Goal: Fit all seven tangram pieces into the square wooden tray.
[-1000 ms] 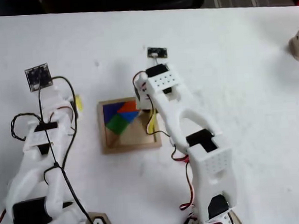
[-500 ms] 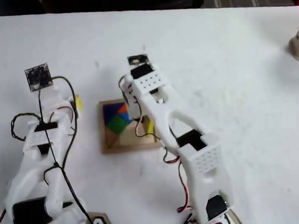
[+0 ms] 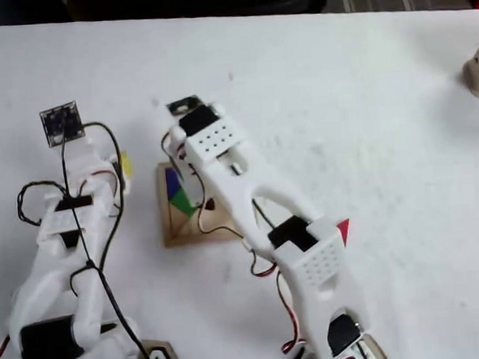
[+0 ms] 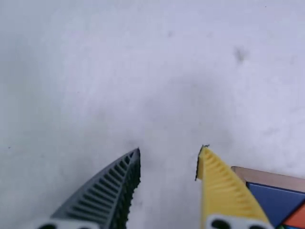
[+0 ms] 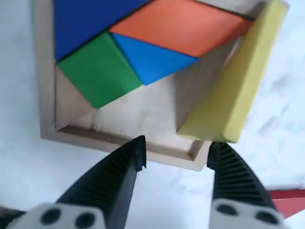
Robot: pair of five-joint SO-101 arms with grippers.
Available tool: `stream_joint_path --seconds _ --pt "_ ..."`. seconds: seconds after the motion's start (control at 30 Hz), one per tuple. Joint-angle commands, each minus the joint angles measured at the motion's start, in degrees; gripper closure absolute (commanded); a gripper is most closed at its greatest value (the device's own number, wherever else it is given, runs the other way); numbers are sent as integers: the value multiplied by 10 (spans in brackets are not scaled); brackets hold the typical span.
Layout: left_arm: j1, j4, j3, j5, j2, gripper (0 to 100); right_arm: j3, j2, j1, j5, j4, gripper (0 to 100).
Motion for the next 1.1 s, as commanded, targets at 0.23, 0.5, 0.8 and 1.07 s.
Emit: stream_joint_path --seconds 0.23,0.5,0.8,1.07 --pt "-2 4 -27 -3 -27 782 -23 -29 -7 25 13 798" --pt "28 4 -20 -4 -27 782 -25 -34 51 85 13 978" --pt "86 3 2 -5 -27 782 -1 -52 136 84 14 981" --pt "98 3 1 -5 -31 959 219 -231 199 89 -77 981"
